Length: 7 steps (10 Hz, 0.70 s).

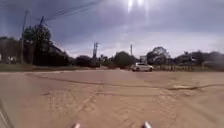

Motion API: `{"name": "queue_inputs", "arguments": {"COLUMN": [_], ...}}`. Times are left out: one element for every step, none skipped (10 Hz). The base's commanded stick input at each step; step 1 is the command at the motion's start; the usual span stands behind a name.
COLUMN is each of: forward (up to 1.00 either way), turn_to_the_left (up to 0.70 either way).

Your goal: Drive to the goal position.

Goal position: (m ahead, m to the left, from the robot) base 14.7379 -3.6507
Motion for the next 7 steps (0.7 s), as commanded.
{"name": "queue_inputs", "arguments": {"forward": [0.7, 0.7, 0.7, 0.7, 0.7, 0.7, 0.7], "turn_to_the_left": [0.0, 0.0, 0.0, 0.0, -0.13, -0.3, -0.35]}}
